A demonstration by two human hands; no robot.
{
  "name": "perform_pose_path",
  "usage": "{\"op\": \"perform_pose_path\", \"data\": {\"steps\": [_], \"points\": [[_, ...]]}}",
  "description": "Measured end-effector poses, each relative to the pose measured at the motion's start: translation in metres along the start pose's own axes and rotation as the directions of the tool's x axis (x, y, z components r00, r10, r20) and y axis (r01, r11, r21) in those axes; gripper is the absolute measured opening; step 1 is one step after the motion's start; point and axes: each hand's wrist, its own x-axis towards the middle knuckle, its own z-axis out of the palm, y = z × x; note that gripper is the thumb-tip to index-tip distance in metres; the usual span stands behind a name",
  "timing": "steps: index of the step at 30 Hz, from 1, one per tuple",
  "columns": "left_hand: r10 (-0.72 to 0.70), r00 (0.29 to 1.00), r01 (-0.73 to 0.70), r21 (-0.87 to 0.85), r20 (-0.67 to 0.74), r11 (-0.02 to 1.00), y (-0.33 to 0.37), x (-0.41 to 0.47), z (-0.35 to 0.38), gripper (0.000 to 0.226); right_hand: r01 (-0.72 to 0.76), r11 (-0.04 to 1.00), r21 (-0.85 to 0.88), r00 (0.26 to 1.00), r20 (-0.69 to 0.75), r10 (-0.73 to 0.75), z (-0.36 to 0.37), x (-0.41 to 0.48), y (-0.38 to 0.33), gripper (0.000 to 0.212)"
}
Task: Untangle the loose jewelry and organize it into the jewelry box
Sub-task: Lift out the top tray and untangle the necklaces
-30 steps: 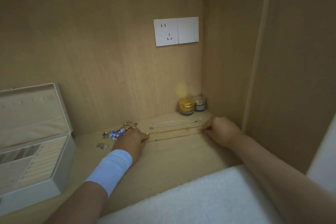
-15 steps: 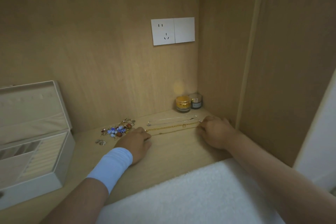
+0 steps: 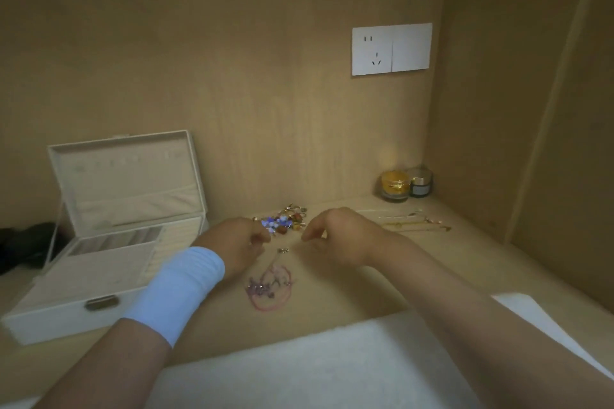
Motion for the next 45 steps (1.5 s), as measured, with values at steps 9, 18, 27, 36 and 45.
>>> {"op": "perform_pose_path", "data": {"steps": [9,18,27,36,45], "points": [[0.043,0.991,-0.044,0.004,0.127,0.999,-0.007,-0.017,0.024,0.022,-0.006,1.0,0.029,0.979,0.205,0.0,0.034,0.029,-0.03,0.017],[0.022,0.996,-0.001,-0.228,0.088,0.974,-0.025,-0.014,0.027,0.029,0.05,0.999,0.002,0.985,0.168,-0.05,0.046,0.049,-0.031,0.031],[0.038,0.999,-0.039,-0.213,-0.009,0.976,-0.02,-0.017,0.051,0.008,0.147,0.973,-0.175,0.987,0.09,-0.133,0.044,0.044,-0.027,0.016],[-0.034,0.994,-0.01,-0.389,-0.106,0.921,-0.022,-0.019,0.058,0.014,0.109,0.99,-0.094,0.991,0.087,-0.1,0.05,0.036,-0.027,0.014],[-0.091,0.989,-0.037,-0.805,-0.112,0.592,-0.007,-0.013,0.048,0.016,-0.047,0.763,0.644,0.983,-0.105,0.149,0.046,0.036,-0.032,0.025]]}}
